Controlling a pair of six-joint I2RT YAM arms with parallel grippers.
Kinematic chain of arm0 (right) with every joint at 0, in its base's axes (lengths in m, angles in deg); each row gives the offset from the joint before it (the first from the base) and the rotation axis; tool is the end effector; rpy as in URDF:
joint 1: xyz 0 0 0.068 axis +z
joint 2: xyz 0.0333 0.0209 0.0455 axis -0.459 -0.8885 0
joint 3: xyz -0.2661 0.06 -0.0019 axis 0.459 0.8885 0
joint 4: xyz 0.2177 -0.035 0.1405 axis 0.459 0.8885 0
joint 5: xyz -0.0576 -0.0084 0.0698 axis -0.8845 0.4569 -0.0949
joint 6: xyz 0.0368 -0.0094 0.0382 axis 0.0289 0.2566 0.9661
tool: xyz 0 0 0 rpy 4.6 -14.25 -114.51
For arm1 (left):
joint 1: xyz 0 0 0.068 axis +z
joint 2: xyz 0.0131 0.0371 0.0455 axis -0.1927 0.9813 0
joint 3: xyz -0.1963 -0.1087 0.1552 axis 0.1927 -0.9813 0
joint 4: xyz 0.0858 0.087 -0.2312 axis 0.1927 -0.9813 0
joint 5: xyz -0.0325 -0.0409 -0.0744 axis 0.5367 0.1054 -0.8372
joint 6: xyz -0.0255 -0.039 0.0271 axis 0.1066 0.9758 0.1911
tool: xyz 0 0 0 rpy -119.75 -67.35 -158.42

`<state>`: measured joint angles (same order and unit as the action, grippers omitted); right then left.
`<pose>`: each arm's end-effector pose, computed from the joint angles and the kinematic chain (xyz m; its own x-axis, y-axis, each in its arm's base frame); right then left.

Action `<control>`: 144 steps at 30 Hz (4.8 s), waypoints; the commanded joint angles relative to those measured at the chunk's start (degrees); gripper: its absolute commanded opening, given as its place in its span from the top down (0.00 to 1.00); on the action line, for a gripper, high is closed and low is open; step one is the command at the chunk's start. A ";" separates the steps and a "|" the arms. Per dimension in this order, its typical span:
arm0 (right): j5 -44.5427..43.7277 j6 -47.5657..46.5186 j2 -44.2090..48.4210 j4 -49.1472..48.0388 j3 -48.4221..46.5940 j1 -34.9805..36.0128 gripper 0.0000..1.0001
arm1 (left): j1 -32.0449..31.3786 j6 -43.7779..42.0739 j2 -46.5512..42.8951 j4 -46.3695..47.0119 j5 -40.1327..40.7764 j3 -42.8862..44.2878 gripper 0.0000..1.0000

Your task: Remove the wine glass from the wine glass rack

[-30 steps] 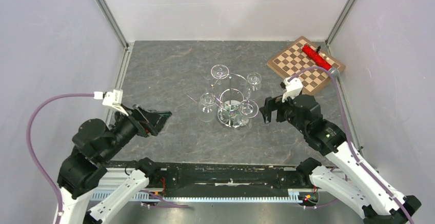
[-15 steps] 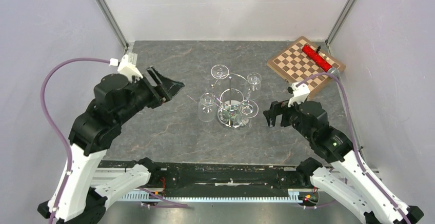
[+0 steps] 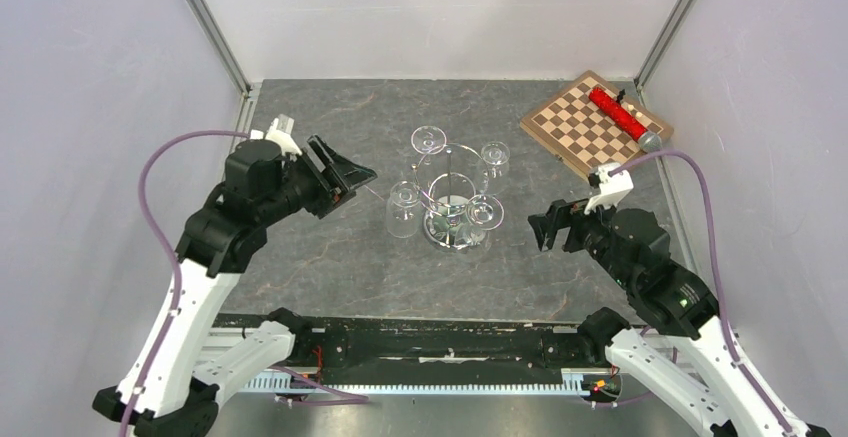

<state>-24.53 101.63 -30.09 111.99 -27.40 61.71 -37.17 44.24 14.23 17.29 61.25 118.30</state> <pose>0.0940 0.0563 0.3388 -0.3733 0.0665 -0.9253 -0.3234 0.9255 0.1970 0.1320 -0.0703 0.4236 -0.6736 -0.5816 -0.4561 -0.0095 0.6239 -0.7815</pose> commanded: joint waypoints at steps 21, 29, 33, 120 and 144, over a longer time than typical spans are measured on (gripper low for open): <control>-2.88 0.10 3.64 0.23 -0.10 0.15 0.09 | 7.97 7.22 5.18 12.32 -21.15 -12.28 0.38; -2.54 0.23 3.80 -0.06 0.49 0.15 0.09 | 6.37 8.24 6.17 14.62 -22.20 -13.68 0.42; -2.48 0.30 4.04 -0.02 0.74 0.15 0.09 | 4.80 8.88 6.69 15.79 -21.85 -13.69 0.45; 34.70 -8.76 -2.69 6.57 -2.80 0.12 0.18 | -7.30 -19.66 -8.34 4.66 -25.81 -11.21 0.98; 42.97 25.17 3.08 -11.50 11.91 0.15 0.29 | -55.03 -29.75 0.55 11.22 22.61 -12.48 0.98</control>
<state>17.59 118.83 -27.40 105.23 -17.57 61.71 -85.94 18.12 14.51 21.07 70.41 103.75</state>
